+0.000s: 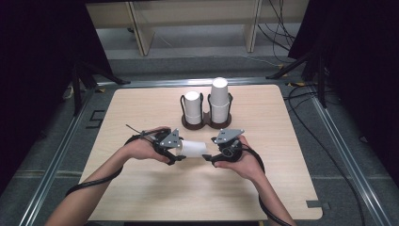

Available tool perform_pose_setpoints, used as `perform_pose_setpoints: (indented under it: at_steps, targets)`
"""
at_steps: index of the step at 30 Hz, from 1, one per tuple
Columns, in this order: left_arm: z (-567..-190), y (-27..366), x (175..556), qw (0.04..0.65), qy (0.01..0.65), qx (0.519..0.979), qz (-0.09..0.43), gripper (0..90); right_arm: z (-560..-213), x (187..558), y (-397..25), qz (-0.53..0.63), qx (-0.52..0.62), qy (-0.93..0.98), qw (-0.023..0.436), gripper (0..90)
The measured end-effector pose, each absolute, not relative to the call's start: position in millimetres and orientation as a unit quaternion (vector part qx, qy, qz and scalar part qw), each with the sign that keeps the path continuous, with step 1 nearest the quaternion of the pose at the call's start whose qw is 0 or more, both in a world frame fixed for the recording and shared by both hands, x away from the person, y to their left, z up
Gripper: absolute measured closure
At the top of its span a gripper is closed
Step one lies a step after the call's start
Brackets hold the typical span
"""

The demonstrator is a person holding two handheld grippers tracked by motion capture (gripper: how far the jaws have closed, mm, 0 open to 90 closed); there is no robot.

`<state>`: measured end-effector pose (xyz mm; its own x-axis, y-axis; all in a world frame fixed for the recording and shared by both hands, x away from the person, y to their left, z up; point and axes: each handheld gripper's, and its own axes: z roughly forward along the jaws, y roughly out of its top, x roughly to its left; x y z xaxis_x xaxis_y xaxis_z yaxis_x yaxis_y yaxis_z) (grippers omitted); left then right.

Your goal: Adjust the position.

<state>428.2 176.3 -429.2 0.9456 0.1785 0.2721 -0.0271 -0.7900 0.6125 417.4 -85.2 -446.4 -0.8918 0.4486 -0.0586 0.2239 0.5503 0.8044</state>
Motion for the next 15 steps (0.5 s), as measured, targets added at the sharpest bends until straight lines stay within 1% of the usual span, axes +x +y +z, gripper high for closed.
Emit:
perform_pose_setpoints:
  at_steps: [6, 15]
  targets:
    - [-428.9, 175.8, 429.2, 0.315, 0.033, 0.936, 0.155, 31.6, -446.9, 418.2, -80.0, 0.433, 0.183, 0.874, 0.120, 25.7]
    - [-423.7, 176.1, 431.9, 0.311, 0.024, 0.939, 0.148, 31.6, -444.8, 419.9, -75.7, 0.430, 0.172, 0.878, 0.120, 25.6]
